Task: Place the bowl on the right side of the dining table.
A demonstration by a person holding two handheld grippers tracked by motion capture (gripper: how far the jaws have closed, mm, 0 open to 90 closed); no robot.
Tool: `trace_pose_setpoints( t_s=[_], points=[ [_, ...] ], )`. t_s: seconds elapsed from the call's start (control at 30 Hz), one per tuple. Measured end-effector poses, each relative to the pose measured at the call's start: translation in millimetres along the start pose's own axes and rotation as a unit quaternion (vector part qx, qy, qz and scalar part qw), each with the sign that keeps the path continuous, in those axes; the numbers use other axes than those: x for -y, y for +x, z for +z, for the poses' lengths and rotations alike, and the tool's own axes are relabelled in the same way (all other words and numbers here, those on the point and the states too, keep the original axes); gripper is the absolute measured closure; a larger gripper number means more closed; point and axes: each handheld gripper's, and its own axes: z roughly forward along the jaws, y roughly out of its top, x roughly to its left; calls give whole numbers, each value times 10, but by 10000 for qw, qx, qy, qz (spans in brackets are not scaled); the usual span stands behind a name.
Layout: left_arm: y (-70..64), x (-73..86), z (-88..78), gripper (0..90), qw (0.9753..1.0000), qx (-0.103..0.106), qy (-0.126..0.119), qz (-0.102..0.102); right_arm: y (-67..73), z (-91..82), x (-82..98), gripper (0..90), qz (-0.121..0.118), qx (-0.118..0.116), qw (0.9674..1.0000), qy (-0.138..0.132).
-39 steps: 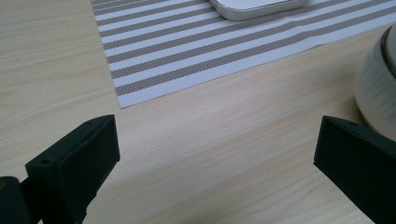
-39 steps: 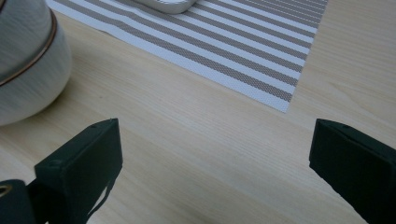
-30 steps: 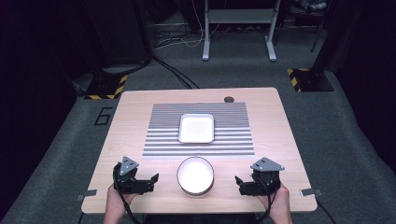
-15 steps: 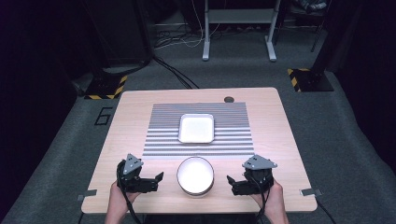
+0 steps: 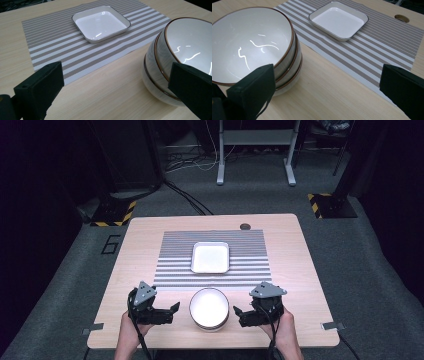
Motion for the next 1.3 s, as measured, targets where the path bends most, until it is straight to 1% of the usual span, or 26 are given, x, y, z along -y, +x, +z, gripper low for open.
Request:
trace_pose_setpoints(
  t_s=[0.03,0.2,0.27,0.33,0.43,0.47,0.57,0.6,0.7,0.77,0.8,0.83,0.87,0.9,0.93,1.0,1.03,1.07,1.17,1.2,1.3],
  points=[
    [-8,-14,3,2,10000,20,-2,8,19,7,-16,0,0,-37,10000,4],
    [-47,-58,45,1,9999,91,7,73,94,60,-89,0,-167,-142,9998,37],
    [-62,-69,64,1,9999,139,12,84,116,87,-110,0,-202,-150,9997,36],
    [-74,-77,82,1,9998,183,23,100,137,115,-125,0,-171,-199,9996,75],
    [-103,-86,114,1,9996,229,53,125,151,163,-138,0,-199,-266,9994,139],
    [-112,-89,127,1,9996,226,52,141,162,181,-142,0,-146,-264,9994,163],
    [-143,-101,166,2,9994,292,111,171,172,241,-156,0,-247,-295,9989,255],
    [-152,-106,181,2,9992,312,133,198,187,260,-164,0,-212,-312,9989,283],
    [-187,-123,232,2,9988,387,183,230,202,333,-184,0,-259,-368,9983,365],
    [-212,-137,278,3,9983,418,275,293,224,390,-201,0,-192,-407,9979,458],
    [-228,-143,302,4,9983,434,283,272,231,422,-208,1,-219,-430,9975,514],
    [-228,-143,302,5,9983,434,283,272,245,451,-213,4,-185,-456,9972,569],
    [-248,-155,346,8,9979,482,325,289,249,481,-219,5,-214,-484,9968,600],
    [-254,-159,369,11,9976,502,365,297,261,510,-223,6,-191,-514,9965,635],
    [-255,-163,392,14,9974,515,390,307,261,542,-229,7,-250,-525,9962,646],
    [-263,-165,432,16,9970,558,445,303,270,590,-235,12,-222,-570,9958,682],
    [-263,-167,448,17,9967,570,480,331,278,609,-237,12,-167,-590,9954,743],
    [-269,-166,467,19,9964,597,513,317,272,633,-239,13,-214,-602,9951,749],
    [-283,-165,521,20,9954,638,620,361,274,690,-244,12,-150,-632,9943,844],
    [-285,-164,539,20,9949,657,663,371,268,710,-247,8,-191,-643,9943,829],
    [-301,-155,602,23,9937,727,780,353,276,757,-252,9,-221,-704,9929,937]
  ],
)
